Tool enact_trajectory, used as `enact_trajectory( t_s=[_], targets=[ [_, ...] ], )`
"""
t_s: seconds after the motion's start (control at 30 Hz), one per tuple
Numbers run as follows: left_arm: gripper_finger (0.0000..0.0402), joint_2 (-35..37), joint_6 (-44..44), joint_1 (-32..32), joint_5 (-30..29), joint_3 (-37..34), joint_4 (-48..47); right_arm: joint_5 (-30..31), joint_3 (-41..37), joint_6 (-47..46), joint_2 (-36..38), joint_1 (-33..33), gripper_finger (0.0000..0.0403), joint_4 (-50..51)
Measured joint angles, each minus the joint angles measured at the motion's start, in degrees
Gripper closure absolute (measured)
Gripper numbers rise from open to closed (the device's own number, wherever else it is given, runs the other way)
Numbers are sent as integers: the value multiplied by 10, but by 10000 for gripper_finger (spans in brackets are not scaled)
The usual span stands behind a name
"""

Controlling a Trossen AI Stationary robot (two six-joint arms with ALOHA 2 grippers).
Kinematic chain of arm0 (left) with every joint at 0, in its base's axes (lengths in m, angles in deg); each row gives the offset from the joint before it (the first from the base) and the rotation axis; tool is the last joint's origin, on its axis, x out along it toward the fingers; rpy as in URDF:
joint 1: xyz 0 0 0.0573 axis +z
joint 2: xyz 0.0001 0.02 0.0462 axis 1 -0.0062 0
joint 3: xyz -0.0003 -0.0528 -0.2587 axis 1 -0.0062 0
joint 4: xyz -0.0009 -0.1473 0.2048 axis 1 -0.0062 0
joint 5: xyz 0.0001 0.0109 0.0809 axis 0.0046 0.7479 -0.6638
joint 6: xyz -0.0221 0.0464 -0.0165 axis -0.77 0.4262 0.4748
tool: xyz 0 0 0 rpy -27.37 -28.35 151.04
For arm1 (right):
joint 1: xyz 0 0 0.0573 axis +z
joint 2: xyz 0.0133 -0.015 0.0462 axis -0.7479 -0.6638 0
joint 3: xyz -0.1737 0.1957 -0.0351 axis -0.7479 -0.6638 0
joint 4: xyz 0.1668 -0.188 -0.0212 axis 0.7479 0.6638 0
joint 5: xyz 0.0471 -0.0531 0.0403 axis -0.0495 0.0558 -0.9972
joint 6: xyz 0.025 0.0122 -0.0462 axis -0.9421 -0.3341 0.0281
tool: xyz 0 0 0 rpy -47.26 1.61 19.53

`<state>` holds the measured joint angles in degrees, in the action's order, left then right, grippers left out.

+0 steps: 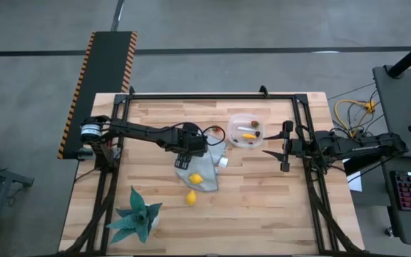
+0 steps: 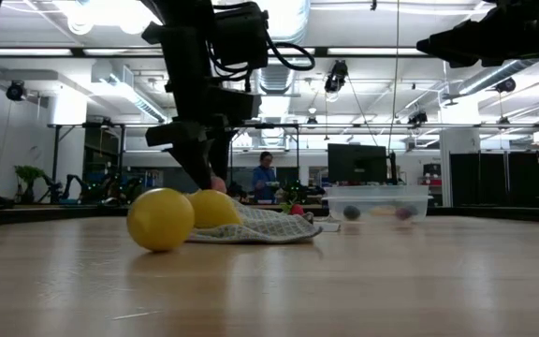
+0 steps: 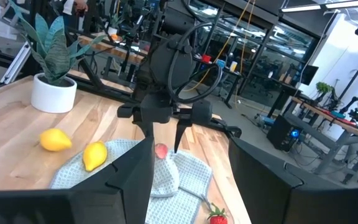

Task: Pick and placing Produce into tupperware
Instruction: Put the pink peach into the transparent bin

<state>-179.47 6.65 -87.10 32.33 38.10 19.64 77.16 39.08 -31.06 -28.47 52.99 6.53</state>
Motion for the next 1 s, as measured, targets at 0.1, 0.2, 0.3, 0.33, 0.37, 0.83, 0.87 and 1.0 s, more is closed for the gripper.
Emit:
enact_trajectory(
  t_s=[0.1, 0.2, 0.3, 0.33, 0.37, 0.83, 0.87, 1.0],
  targets=[
    [181, 0, 0, 0, 1, 0, 0, 5, 0, 0, 0, 0, 204, 0],
    [204, 0, 0, 0, 13, 0, 0, 13, 0, 0, 0, 0, 204, 0],
    [231, 0, 0, 0, 17, 0, 0, 13, 0, 0, 0, 0, 204, 0],
    [239, 0, 0, 0, 17, 0, 0, 13, 0, 0, 0, 0, 204, 0],
    [249, 0, 0, 0, 17, 0, 0, 13, 0, 0, 0, 0, 204, 0],
    [363, 0, 2, 0, 14, -4, 1, 13, 0, 0, 0, 0, 204, 0],
    [364, 0, 4, 0, 13, -3, 0, 13, 0, 0, 0, 0, 204, 0],
    [366, 0, 17, 0, 8, 4, -1, 13, 0, 0, 0, 0, 204, 0]
  ],
)
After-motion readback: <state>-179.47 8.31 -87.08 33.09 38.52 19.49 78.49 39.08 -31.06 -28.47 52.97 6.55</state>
